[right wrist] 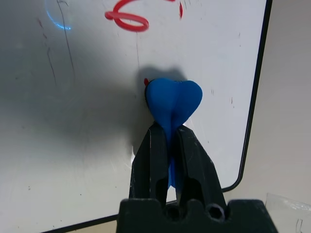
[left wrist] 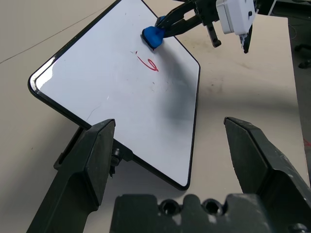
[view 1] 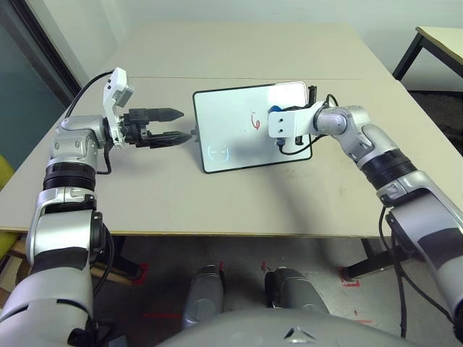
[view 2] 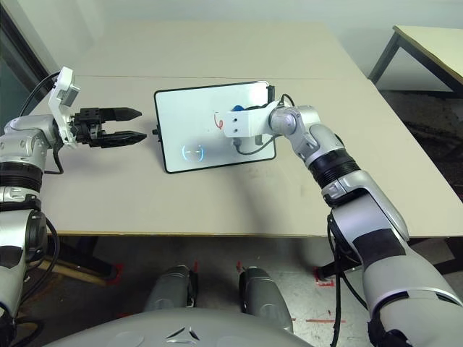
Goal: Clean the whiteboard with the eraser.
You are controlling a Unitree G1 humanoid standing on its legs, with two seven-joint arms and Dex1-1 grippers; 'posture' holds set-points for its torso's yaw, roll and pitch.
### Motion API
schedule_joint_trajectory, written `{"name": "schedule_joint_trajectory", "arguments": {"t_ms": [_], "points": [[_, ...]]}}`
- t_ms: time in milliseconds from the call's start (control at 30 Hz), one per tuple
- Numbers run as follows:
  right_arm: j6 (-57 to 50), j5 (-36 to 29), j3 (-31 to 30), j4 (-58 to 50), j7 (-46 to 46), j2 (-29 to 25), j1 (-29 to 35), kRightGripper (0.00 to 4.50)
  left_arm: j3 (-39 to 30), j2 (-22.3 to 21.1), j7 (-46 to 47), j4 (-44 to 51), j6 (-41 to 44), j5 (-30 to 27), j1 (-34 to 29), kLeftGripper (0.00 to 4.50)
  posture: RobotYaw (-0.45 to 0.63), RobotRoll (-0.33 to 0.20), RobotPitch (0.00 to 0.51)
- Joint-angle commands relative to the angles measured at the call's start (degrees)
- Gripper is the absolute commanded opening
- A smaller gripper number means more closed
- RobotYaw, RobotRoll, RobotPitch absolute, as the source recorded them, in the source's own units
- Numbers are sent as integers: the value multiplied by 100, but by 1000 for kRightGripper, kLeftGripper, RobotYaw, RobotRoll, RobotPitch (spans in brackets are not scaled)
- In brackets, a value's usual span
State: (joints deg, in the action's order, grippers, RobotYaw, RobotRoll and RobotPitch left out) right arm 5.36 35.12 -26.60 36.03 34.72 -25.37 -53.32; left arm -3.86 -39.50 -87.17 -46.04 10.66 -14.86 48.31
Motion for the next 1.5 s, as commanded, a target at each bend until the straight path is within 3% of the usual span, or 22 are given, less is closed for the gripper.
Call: {"name": "schedule_joint_trajectory", "arguments": {"t_ms": [33, 433, 967, 1500], "points": [[64, 100, -208, -34, 89, 60, 169, 1, 28, 9, 5, -3, 0, 0, 9, 4500, 162, 0, 28], [51, 202, -257, -236, 188, -68, 417, 1, 29, 31, 15, -42, -29, 11, 36, 4500, 161, 0, 25], [192, 97, -64, 124, 87, -745, 379, 1, 59, 49, 5, -161, -90, 54, 139, 4500, 146, 0, 25], [-248, -4, -76, -1088, 548, -255, 650, 1, 83, 71, 9, -274, -156, 64, 205, 4500, 146, 0, 28]]}}
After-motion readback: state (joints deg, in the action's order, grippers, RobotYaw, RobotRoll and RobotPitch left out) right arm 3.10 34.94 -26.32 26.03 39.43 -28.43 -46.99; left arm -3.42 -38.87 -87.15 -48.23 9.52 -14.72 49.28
